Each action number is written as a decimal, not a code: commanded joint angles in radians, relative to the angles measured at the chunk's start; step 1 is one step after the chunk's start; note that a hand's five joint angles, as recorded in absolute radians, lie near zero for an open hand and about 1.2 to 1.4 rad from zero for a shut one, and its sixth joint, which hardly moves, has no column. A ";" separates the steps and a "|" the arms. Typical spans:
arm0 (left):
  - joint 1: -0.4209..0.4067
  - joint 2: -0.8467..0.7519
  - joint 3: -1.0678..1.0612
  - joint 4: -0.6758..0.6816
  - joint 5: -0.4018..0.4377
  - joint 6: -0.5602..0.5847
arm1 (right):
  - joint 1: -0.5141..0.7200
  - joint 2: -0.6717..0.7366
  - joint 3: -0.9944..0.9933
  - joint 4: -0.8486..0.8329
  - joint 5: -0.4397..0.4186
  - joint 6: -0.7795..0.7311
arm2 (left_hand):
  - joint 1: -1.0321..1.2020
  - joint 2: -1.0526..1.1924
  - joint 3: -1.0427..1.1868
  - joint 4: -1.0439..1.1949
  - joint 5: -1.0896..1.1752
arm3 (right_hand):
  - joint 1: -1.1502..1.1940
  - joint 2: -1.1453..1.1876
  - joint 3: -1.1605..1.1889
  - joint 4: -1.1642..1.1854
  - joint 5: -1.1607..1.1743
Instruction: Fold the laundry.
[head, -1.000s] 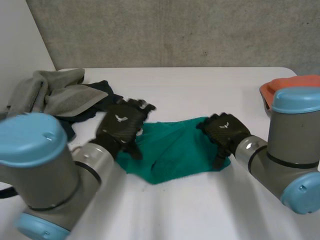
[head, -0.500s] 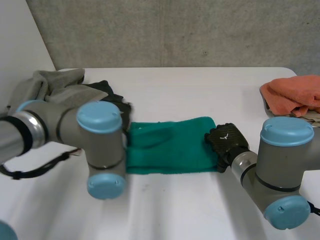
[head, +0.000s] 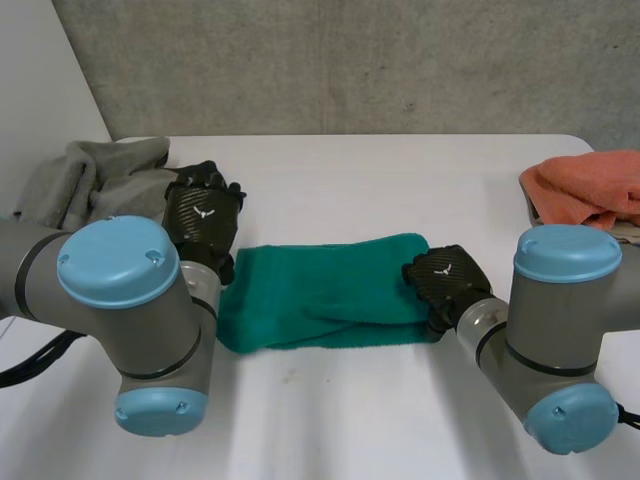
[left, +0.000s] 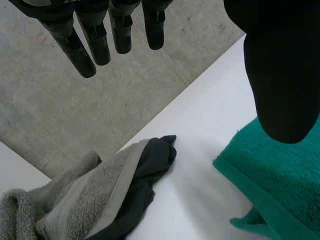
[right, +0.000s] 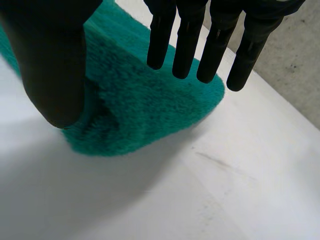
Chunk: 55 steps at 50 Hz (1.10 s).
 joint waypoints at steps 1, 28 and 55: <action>0.002 0.015 -0.015 -0.039 0.002 -0.020 | 0.009 0.015 -0.036 0.037 0.000 0.084 | -0.038 -0.034 -0.036 -0.030 -0.057 | 0.105 0.115 0.114 0.112 0.138; 0.000 0.124 -0.084 -0.076 0.066 -0.097 | -0.046 -0.113 0.042 -0.038 0.101 -0.678 | -0.038 -0.034 -0.036 -0.030 -0.057 | 0.869 0.879 0.878 0.876 0.902; -0.009 0.156 0.028 -0.130 0.169 -0.175 | 0.031 -0.306 0.128 -0.179 -0.045 0.115 | -0.038 -0.034 -0.036 -0.030 -0.057 | -0.353 -0.342 -0.343 -0.346 -0.320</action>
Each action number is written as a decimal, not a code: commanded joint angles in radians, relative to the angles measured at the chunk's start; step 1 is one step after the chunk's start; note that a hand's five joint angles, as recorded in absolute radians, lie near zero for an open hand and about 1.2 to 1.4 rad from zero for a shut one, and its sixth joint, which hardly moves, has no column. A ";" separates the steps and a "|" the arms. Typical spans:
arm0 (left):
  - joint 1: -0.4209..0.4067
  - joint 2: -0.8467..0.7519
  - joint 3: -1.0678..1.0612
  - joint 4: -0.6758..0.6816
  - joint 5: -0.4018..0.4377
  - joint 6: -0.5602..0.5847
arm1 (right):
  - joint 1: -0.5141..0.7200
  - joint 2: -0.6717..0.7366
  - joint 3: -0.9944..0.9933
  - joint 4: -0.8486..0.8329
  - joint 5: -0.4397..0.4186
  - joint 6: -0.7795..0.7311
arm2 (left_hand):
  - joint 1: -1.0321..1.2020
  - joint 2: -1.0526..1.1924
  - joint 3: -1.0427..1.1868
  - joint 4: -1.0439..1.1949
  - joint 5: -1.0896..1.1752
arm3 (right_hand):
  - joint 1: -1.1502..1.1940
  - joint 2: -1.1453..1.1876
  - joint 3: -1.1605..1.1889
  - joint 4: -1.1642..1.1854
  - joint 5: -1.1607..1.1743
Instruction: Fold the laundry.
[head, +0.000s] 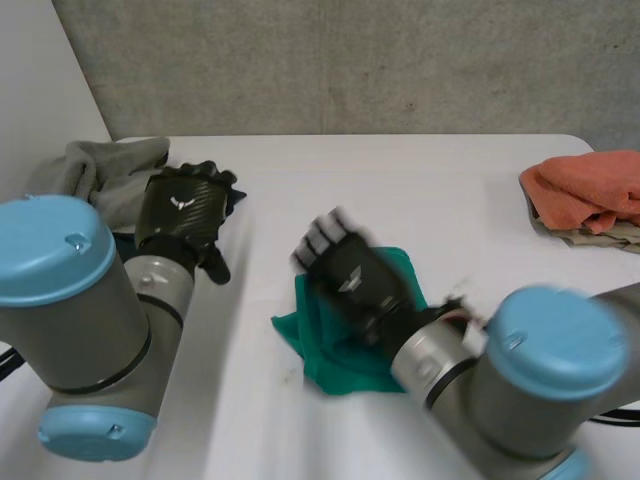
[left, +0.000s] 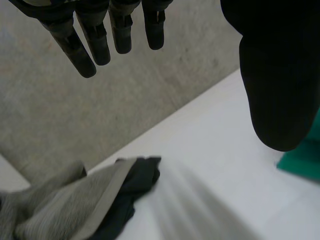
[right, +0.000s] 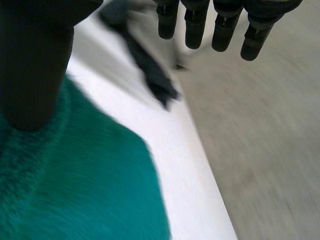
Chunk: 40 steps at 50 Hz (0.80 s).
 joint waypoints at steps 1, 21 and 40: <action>-0.063 -0.053 0.133 -0.018 0.081 -0.009 | -0.190 -0.156 -0.040 0.232 0.110 0.472 | -0.038 -0.034 -0.036 -0.030 -0.057 | -0.042 -0.029 -0.032 -0.037 -0.040; -0.230 -0.533 0.615 -0.354 0.155 -0.093 | -0.342 0.006 -0.229 0.599 0.088 0.626 | -0.038 -0.034 -0.036 -0.030 -0.057 | -0.042 -0.029 -0.032 -0.037 -0.040; -0.207 -0.493 0.506 -0.414 -0.053 0.136 | -0.161 0.258 -0.376 0.601 0.117 0.484 | -0.038 -0.034 -0.036 -0.030 -0.057 | -0.042 -0.029 -0.032 -0.037 -0.040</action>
